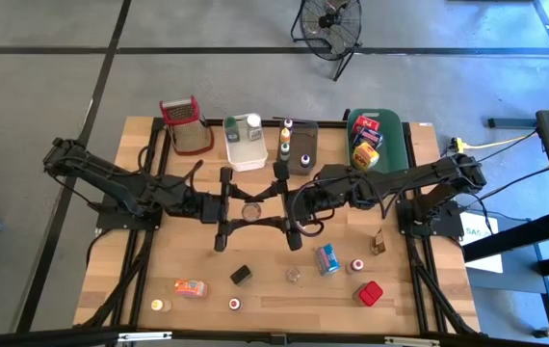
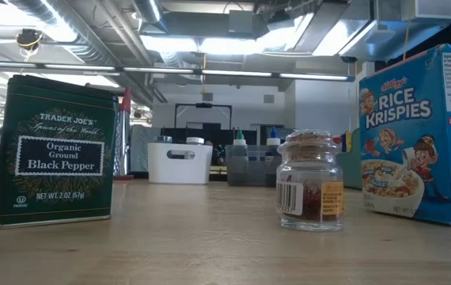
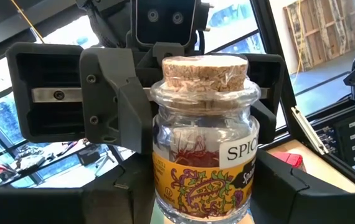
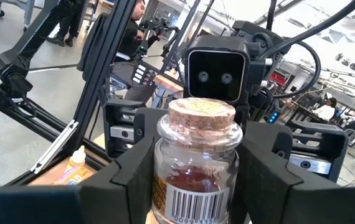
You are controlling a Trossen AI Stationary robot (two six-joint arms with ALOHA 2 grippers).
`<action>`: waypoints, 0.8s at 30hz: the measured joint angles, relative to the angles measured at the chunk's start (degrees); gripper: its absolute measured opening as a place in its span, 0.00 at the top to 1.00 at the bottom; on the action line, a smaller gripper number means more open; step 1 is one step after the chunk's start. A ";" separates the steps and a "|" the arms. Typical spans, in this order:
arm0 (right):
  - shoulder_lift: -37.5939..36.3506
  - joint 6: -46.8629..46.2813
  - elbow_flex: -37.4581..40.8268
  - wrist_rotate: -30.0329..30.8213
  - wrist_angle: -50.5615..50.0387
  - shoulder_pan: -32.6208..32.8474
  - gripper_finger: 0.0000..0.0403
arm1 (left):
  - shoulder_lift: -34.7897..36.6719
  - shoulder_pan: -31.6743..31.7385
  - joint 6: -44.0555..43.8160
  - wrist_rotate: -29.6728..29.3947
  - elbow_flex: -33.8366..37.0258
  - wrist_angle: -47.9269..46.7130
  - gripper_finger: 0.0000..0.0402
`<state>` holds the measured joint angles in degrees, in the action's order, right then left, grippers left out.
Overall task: Pick & Place Kitchen Items
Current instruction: Put the transparent seasoning into the white bin
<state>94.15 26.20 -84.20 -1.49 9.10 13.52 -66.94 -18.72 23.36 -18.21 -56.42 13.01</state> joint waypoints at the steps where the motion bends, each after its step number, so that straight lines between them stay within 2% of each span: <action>1: 0.00 0.02 0.00 0.02 -0.13 0.00 0.53 | 0.00 0.00 0.02 -0.09 0.00 -0.15 0.53; 7: 0.04 1.31 0.00 0.02 -0.97 0.00 0.53 | -0.03 0.09 0.30 -0.38 0.00 -1.24 0.44; 14: 0.07 1.43 0.00 0.11 -1.13 0.02 0.53 | -0.04 0.09 -0.91 -1.25 0.00 -1.10 0.42; 20: -0.37 3.80 0.00 6.81 -1.86 1.08 0.53 | -0.04 0.09 -0.23 -3.77 -0.04 -1.65 0.41; 24: -1.59 4.31 0.11 7.69 -2.98 1.59 0.53 | -0.01 0.09 -0.18 -3.96 -0.13 -2.24 0.41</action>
<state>92.56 30.50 -84.09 6.20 6.13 15.11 -66.95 -18.63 23.17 -22.17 -56.55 10.77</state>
